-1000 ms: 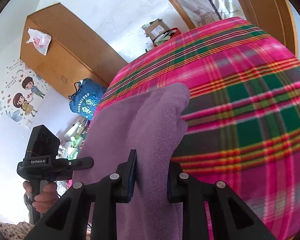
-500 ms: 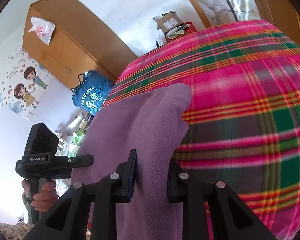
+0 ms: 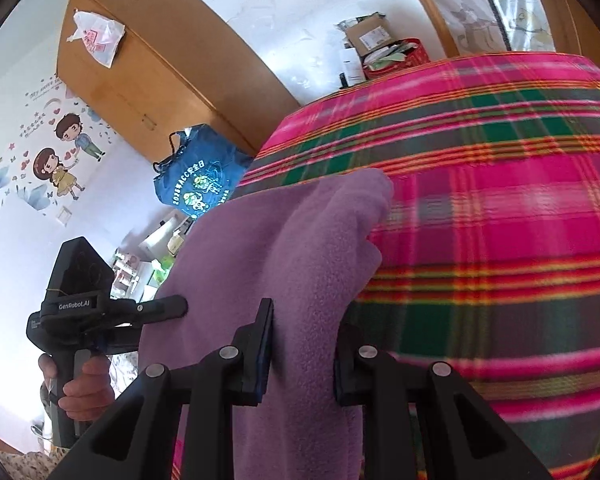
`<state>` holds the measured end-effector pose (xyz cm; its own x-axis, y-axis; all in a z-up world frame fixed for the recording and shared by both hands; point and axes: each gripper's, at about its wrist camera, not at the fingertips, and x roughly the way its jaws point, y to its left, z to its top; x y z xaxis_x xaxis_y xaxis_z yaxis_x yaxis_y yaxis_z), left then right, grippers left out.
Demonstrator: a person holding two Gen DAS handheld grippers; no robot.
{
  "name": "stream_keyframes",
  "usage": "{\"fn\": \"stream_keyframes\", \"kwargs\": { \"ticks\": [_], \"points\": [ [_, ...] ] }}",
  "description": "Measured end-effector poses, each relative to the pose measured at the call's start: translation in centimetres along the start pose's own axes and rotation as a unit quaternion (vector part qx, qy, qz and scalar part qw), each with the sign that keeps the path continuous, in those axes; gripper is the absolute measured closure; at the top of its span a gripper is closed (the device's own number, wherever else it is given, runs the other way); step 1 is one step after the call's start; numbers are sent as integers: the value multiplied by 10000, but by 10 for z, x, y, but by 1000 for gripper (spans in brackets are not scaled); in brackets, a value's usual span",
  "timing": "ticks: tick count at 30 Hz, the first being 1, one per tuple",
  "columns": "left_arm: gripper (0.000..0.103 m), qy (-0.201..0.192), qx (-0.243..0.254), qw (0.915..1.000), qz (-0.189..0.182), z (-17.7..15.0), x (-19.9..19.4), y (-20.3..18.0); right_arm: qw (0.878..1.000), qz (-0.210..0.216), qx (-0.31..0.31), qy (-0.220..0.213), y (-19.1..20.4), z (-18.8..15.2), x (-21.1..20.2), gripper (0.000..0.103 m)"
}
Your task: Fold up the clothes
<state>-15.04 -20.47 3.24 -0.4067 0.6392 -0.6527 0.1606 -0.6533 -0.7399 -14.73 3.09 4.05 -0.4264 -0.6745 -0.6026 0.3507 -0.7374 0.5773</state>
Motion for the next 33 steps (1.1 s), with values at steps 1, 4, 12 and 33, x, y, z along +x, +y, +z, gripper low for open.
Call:
{"fn": "stream_keyframes", "kwargs": {
  "ticks": [1,4,12,33],
  "points": [
    [66,-36,-40,10000,6,4,-1,3,10000,24,-4,0,2,2,4,79],
    [66,-94,-103,9999,35,12,-10,14,10000,45,-56,-4,9,10,17,79],
    [66,-215,-253,9993,145,30,-35,40,9998,82,-172,21,25,20,46,79],
    [66,-434,-501,9973,309,77,-29,59,9999,-122,-94,-76,27,47,92,79]
  ]
}}
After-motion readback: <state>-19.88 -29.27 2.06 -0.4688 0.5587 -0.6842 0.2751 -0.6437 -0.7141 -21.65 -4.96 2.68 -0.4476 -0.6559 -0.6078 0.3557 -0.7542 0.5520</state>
